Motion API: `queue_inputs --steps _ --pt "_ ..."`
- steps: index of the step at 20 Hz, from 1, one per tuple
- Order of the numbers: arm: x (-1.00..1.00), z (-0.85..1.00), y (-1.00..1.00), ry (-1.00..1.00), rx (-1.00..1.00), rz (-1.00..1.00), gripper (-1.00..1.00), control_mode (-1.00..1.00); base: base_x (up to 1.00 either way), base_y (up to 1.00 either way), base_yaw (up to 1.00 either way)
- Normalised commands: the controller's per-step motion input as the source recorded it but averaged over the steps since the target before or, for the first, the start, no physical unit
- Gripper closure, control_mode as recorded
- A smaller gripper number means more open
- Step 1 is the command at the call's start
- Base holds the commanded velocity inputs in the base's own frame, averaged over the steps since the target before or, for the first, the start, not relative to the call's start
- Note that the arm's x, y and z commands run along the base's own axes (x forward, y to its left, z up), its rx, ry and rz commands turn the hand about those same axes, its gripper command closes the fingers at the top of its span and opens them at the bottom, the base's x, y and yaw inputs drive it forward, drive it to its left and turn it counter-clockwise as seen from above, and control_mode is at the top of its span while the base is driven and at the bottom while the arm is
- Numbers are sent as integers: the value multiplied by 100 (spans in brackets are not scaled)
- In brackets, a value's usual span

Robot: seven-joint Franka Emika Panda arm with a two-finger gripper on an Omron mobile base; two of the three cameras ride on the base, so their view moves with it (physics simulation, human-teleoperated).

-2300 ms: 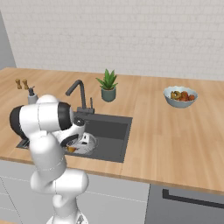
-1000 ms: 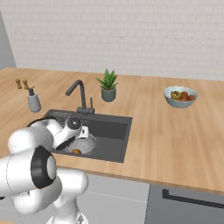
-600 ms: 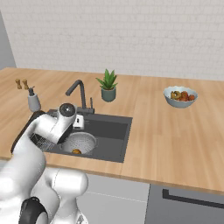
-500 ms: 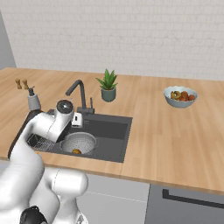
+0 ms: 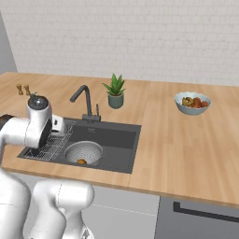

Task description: Put the colander in the sink, put the peach, tangerine in the colander, and turn on the sink faucet and pour water over the colander.

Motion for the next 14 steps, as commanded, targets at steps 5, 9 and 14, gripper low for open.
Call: queue_inputs --steps 5,9,14 --pt "-12 11 98 8 -8 0 -100 -100 0 0 0" --pt "0 2 97 8 -10 0 -100 -100 0 0 0" --pt "0 0 61 7 -6 0 -100 -100 0 0 0"
